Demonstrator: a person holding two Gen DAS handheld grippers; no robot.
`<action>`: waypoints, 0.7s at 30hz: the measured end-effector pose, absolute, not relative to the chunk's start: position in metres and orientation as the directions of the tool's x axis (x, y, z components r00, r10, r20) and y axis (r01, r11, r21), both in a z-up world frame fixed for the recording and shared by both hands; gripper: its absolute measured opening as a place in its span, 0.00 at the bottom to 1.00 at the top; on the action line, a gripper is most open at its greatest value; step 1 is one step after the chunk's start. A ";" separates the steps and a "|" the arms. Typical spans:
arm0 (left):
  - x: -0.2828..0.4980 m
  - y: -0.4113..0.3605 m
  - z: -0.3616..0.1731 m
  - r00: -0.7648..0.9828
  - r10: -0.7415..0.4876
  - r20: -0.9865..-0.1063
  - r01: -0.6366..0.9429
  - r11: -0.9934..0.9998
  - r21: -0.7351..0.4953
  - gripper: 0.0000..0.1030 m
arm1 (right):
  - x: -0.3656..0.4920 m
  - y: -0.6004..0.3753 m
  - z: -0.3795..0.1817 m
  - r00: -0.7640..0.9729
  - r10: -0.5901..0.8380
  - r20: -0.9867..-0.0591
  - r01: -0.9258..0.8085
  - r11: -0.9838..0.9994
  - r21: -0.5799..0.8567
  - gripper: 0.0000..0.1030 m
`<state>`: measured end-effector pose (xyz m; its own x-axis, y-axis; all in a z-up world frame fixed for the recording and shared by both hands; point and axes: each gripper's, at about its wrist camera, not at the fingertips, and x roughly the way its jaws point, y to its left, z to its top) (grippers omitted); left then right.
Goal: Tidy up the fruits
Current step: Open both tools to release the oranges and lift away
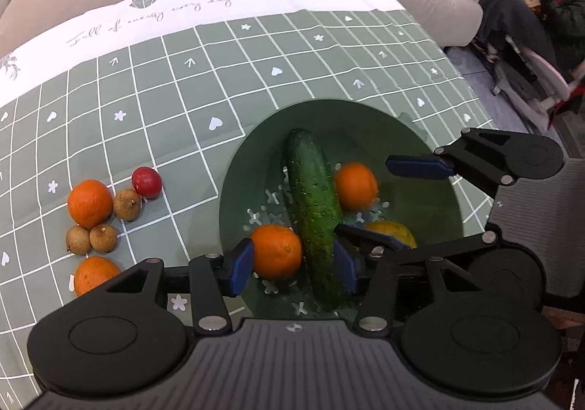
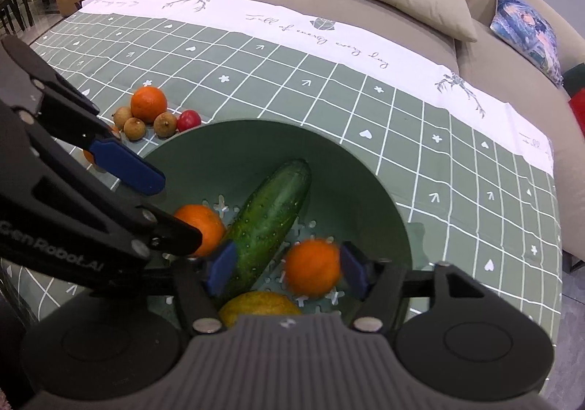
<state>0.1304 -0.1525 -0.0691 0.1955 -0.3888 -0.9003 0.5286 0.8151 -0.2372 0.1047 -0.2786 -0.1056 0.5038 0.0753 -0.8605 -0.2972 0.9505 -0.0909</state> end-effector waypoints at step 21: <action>0.099 -0.048 -0.013 0.450 -0.336 -0.827 0.404 0.903 -0.146 0.58 | 0.082 -0.214 -0.050 0.633 0.099 -0.768 -0.272 0.957 -0.101 0.87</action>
<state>0.0994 -0.0485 -0.0129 0.4504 -0.3357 -0.8273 0.4044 0.9028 -0.1462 0.0818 -0.2136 -0.0501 0.6328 0.0988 -0.7680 -0.2719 0.9570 -0.1010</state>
